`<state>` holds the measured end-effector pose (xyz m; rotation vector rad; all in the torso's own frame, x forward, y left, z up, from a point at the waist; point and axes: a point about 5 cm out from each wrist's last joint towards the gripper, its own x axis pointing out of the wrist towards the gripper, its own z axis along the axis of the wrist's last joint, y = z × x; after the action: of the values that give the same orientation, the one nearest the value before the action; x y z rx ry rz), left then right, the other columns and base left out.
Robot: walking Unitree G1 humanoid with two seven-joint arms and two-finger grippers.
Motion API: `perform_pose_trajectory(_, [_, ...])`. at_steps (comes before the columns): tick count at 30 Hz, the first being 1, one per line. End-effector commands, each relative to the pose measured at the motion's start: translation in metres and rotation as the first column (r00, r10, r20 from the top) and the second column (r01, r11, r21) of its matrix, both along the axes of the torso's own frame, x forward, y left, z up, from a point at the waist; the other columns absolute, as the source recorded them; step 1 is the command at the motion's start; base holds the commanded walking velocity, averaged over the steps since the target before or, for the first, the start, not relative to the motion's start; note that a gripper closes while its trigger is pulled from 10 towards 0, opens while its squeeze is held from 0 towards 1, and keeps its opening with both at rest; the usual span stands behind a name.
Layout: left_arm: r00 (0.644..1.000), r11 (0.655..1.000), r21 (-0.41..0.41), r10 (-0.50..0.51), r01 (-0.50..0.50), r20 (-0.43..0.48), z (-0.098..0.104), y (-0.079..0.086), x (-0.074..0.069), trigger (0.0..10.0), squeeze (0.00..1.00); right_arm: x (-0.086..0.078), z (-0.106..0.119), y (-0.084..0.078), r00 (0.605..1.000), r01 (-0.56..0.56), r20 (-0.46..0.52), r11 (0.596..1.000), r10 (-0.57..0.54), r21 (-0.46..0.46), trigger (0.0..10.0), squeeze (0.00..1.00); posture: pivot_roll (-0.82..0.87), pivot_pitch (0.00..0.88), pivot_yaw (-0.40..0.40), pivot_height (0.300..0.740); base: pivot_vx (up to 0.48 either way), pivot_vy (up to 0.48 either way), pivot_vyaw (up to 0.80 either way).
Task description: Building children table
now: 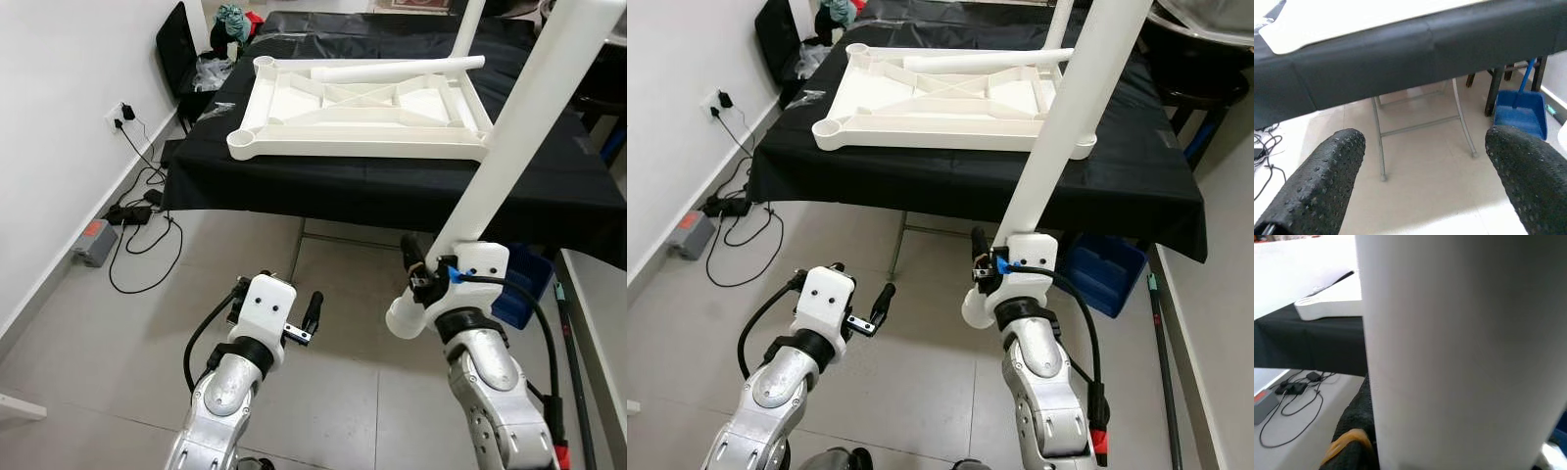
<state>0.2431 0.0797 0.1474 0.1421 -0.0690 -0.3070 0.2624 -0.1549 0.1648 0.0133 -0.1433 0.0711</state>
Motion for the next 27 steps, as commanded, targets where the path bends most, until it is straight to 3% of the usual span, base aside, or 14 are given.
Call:
perform_pose_trajectory(1, [1.000,1.000,0.014,0.000,0.000,-0.008,-0.001,0.001,-0.003,10.0,0.00,-0.003,0.007,0.005,0.999,-0.020,0.045,1.000,0.021,-0.009,10.0,0.00,0.09,0.111,-0.009,0.740,0.315,0.000,0.78])
perform_pose_trajectory(4, [0.999,1.000,0.020,-0.002,0.001,0.034,0.008,0.000,-0.001,10.0,0.00,-0.003,0.014,0.007,0.997,-0.019,0.072,1.000,0.020,-0.010,10.0,0.00,0.08,0.106,-0.010,0.740,0.366,0.000,0.75])
perform_pose_trajectory(7, [0.992,0.999,0.002,0.035,-0.036,0.120,0.031,0.004,0.011,10.0,0.00,0.007,0.042,0.007,0.986,-0.013,0.165,0.999,0.007,0.038,10.0,0.00,0.08,0.103,-0.008,0.740,0.446,0.000,0.24])
perform_pose_trajectory(17, [0.980,0.997,-0.004,0.074,-0.075,0.182,0.048,0.010,0.022,10.0,0.00,0.012,0.060,0.008,0.975,-0.037,0.221,0.999,0.028,0.035,10.0,0.00,0.08,0.093,-0.014,0.740,0.477,0.000,0.00])
perform_pose_trajectory(27, [0.975,0.997,-0.022,0.079,-0.076,0.209,0.058,0.010,0.023,10.0,0.00,0.013,0.066,0.012,0.969,-0.085,0.238,0.995,0.072,0.044,10.0,0.00,0.08,0.074,-0.014,0.740,0.480,0.000,0.00])
